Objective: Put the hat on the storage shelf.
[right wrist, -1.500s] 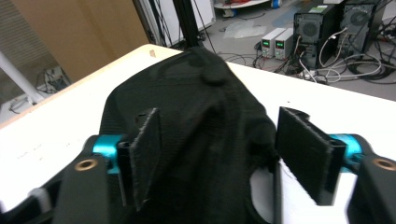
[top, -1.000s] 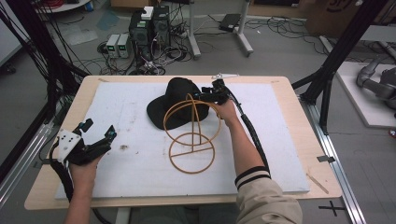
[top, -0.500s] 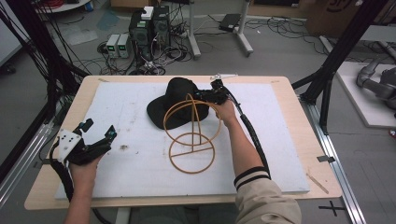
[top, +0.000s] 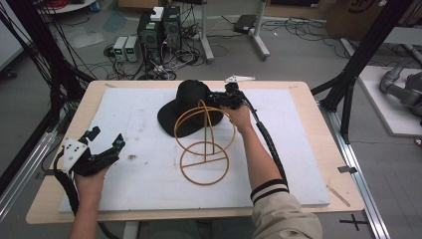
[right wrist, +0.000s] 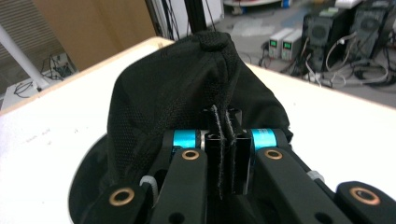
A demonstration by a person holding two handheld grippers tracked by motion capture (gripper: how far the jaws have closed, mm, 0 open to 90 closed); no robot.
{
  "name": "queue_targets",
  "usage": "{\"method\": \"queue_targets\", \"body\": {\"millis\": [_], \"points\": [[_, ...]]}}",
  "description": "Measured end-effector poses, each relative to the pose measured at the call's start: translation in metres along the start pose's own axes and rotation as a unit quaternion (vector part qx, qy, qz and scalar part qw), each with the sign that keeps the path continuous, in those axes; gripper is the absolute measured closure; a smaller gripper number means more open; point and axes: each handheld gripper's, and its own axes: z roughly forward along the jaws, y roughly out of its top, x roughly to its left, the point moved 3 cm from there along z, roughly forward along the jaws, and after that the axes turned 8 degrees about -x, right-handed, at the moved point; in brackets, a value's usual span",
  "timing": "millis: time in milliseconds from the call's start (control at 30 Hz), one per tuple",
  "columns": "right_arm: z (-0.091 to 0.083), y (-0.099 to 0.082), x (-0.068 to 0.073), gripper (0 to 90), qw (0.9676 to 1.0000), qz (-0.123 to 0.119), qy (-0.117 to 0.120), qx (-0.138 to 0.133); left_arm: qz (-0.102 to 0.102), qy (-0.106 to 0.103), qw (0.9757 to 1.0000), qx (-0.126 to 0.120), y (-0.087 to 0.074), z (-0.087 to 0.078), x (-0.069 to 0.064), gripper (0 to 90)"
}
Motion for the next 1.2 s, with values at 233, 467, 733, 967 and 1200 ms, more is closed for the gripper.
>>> {"method": "queue_targets", "body": {"millis": [233,467,733,967,1200], "points": [[-0.004,0.012,0.009,88.7,0.9994,-0.015,0.002,-0.030,0.000,0.000,1.0000,0.001,0.000,0.000,0.000,18.0],[-0.011,0.023,0.014,88.6,0.9979,-0.025,-0.002,-0.060,0.002,-0.001,1.0000,0.002,0.000,0.000,-0.001,18.0],[-0.021,0.038,0.019,88.6,0.9953,-0.042,-0.006,-0.087,0.003,-0.003,1.0000,0.002,-0.001,0.001,-0.002,18.1],[-0.033,0.053,0.024,88.5,0.9924,-0.046,-0.008,-0.113,0.003,-0.005,1.0000,0.003,-0.001,0.002,-0.004,18.1],[-0.048,0.067,0.026,88.5,0.9896,-0.044,-0.009,-0.137,0.004,-0.005,1.0000,0.002,-0.001,0.003,-0.006,18.1]]}}
